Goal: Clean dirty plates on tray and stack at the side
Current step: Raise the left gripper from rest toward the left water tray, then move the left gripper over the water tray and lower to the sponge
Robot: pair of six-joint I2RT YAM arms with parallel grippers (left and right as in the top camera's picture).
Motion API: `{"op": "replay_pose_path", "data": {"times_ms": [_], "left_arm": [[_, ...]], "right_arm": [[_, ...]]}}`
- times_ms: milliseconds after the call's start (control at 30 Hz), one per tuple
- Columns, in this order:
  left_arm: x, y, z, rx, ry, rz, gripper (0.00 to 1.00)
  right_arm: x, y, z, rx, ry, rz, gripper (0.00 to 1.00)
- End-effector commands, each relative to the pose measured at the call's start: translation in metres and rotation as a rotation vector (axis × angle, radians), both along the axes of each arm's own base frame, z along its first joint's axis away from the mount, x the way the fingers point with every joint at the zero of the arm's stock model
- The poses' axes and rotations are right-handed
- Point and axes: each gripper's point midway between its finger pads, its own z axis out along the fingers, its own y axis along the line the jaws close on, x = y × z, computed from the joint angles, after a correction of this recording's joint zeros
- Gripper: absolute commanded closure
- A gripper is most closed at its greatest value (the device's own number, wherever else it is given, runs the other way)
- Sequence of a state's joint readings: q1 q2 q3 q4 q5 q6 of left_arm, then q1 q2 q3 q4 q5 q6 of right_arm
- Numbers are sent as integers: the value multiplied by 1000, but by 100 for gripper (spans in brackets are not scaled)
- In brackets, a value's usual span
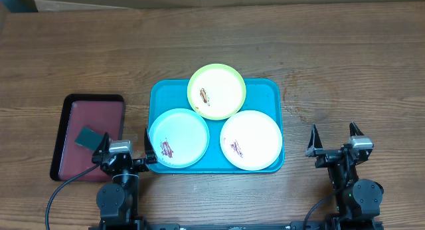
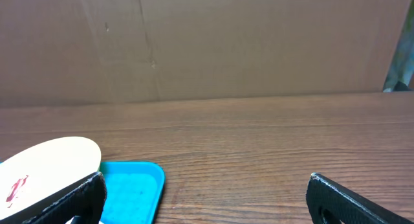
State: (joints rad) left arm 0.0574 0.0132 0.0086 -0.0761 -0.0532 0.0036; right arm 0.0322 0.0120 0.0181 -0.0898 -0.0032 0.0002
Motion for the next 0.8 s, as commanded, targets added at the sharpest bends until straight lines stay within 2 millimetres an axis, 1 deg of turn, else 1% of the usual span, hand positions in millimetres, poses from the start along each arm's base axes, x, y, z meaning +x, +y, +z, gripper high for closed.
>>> {"op": "replay_pose_path", "data": {"times_ms": [0, 467, 500, 533, 567, 600, 633, 700, 733, 767], "left_arm": [[0, -3, 1, 16, -5, -18, 1], [0, -3, 1, 16, -5, -18, 0], [0, -6, 2, -2, -12, -33, 0], [1, -19, 4, -74, -23, -100, 0], [0, -40, 3, -198, -14, -215, 0], [-2, -54, 6, -298, -14, -289, 0], [-6, -71, 8, -417, 4, -378, 0], [-16, -96, 10, -617, 63, -515, 1], [-21, -104, 10, -699, 96, -559, 0], [-23, -108, 12, -774, 115, -572, 0]], "right_arm": [[0, -2, -2, 4, -4, -8, 0], [0, -2, -2, 4, -4, -8, 0], [0, -2, -2, 4, -4, -8, 0], [0, -2, -2, 4, -4, -8, 0], [0, -2, -2, 4, -4, -8, 0], [0, -2, -2, 4, -4, -8, 0], [0, -2, -2, 4, -4, -8, 0], [0, -2, -2, 4, -4, -8, 0], [0, -2, -2, 4, -4, -8, 0], [0, -2, -2, 4, -4, -8, 0]]}}
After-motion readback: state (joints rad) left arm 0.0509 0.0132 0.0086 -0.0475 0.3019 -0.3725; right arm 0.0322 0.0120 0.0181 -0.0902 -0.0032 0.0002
